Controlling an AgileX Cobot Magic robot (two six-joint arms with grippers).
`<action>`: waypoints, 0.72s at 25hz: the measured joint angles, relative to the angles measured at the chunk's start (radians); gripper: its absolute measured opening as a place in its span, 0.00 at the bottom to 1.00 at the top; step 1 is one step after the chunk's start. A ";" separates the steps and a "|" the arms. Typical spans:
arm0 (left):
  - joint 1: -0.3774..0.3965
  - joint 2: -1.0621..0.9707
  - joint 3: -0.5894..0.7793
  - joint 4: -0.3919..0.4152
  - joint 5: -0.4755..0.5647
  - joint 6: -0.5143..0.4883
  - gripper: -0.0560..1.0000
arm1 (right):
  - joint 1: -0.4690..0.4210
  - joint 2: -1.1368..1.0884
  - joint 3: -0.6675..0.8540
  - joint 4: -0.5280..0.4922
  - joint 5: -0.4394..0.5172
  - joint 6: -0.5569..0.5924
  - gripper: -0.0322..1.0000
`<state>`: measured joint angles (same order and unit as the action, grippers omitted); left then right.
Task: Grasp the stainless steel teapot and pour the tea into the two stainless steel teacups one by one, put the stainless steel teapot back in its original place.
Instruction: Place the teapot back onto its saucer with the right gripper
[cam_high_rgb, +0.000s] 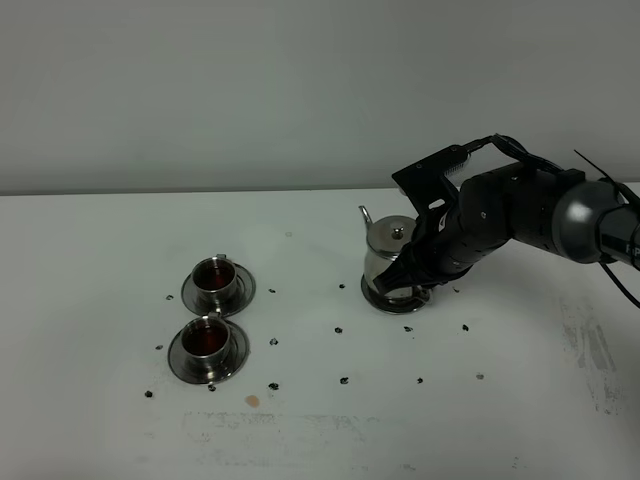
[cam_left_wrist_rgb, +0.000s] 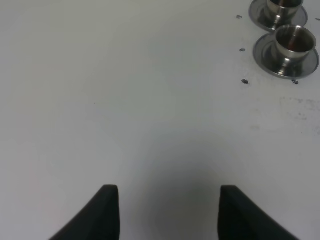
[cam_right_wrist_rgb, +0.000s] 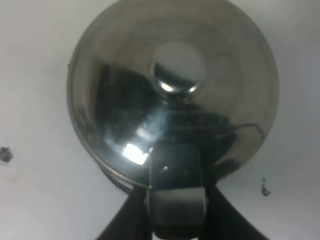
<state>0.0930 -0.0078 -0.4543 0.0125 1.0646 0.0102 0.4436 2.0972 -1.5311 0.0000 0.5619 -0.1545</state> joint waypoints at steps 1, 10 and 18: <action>0.000 0.000 0.000 0.000 0.000 0.000 0.49 | 0.000 0.000 0.000 0.000 0.000 0.000 0.22; 0.000 0.000 0.000 0.000 0.000 0.000 0.49 | 0.000 0.023 0.000 0.000 -0.011 0.001 0.22; 0.000 0.000 0.000 0.000 0.000 0.000 0.49 | 0.000 0.024 0.000 0.000 -0.018 0.002 0.22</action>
<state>0.0930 -0.0078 -0.4543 0.0125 1.0646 0.0102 0.4436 2.1211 -1.5311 0.0000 0.5442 -0.1528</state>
